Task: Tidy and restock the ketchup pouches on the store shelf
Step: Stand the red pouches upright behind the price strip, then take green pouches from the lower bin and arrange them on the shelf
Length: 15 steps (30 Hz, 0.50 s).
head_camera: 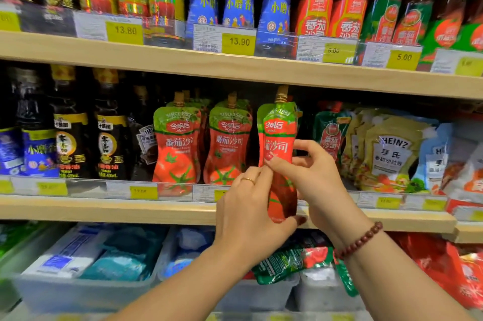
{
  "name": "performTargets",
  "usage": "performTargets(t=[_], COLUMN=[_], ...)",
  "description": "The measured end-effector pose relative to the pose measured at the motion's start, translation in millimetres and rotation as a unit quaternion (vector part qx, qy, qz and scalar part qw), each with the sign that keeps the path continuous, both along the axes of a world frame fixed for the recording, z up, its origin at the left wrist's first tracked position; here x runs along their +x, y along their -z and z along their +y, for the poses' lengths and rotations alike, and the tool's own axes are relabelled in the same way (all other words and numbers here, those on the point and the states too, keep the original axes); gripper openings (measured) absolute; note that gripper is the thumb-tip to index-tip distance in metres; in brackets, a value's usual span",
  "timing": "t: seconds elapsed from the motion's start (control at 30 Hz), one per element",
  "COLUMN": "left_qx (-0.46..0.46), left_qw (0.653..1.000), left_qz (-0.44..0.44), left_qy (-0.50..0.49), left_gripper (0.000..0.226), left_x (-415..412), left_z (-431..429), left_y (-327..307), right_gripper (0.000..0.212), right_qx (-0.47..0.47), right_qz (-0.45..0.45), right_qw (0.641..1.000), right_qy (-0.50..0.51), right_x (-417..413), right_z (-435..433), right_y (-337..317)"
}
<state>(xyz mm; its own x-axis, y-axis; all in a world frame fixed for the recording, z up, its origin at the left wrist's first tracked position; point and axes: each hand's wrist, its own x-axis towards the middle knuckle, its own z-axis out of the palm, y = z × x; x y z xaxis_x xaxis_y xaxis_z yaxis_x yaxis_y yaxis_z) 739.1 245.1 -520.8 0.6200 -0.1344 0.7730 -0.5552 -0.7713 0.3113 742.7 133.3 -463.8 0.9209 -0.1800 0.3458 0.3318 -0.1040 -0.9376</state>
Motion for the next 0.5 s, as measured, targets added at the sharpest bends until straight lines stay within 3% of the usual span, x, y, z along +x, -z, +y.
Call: performTargets(t=[0.07, 0.13, 0.27, 0.37, 0.5], left_qx=[0.009, 0.012, -0.005, 0.009, 0.077], left_qw=[1.000, 0.999, 0.992, 0.997, 0.994], left_qz=[-0.003, -0.015, 0.001, 0.034, 0.065], left_qy=[0.017, 0.042, 0.130, 0.073, -0.031], left_gripper=[0.089, 0.087, 0.050, 0.034, 0.030], left_x=[1, 3, 19, 39, 55], left_z=[13, 27, 62, 94, 115], left_y=[6, 9, 9, 8, 16], right_gripper=[0.032, 0.025, 0.019, 0.018, 0.020], right_qx=[0.005, -0.005, -0.020, -0.065, -0.085], right_qz=[0.003, 0.000, -0.015, -0.041, -0.106], right_qw=[1.000, 0.999, 0.995, 0.989, 0.975], right_qy=[-0.027, -0.049, -0.097, -0.129, -0.174], right_x=[7, 14, 24, 31, 41], right_z=[0, 1, 1, 4, 19], right_y=[1, 3, 2, 0, 0])
